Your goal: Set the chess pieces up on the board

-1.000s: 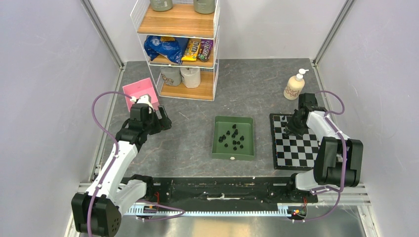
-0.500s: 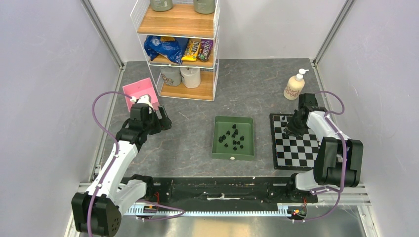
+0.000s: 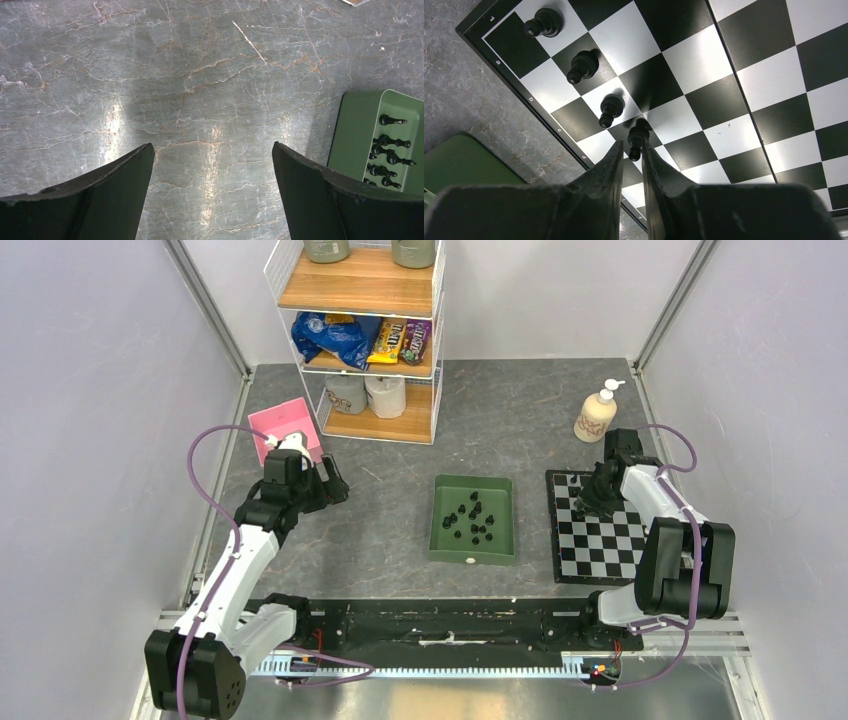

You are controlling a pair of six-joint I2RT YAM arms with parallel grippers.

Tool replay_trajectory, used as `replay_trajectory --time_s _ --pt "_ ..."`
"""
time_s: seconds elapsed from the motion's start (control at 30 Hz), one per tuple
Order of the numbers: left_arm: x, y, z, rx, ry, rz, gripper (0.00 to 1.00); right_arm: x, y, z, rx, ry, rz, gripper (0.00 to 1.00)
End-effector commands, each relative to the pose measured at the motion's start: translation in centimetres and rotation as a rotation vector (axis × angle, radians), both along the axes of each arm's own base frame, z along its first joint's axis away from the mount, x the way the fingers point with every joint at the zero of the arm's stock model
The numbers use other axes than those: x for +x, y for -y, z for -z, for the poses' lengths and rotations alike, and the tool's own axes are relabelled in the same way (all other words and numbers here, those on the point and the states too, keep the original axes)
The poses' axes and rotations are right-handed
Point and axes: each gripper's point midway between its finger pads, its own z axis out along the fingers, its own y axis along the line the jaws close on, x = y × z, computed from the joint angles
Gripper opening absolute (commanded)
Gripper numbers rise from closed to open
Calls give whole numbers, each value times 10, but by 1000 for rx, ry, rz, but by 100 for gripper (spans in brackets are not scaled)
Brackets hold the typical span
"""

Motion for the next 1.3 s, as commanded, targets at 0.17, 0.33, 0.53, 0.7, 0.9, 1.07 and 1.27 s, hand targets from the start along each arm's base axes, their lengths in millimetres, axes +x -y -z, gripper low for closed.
replay_trajectory --time_s 0.17,0.33,0.53,0.7,0.9,1.07,1.27 --pt "9 5 -20 -25 53 8 95 11 1 -21 -7 68 -19 30" --pt "9 5 -23 -26 61 10 95 12 4 -47 -27 110 -24 38" --pt "8 3 -28 -21 85 5 95 10 1 -84 -29 178 -32 50" --pt "6 3 -26 -20 76 4 95 8 -19 -108 42 243 -83 58" --pt "8 4 -25 -23 69 5 95 13 -55 -130 81 281 -177 62" --pt "7 2 -24 -14 66 -1 95 23 -106 -140 95 301 -312 62" --pt "8 2 -24 -15 65 0 95 31 -165 -127 91 257 -454 58"
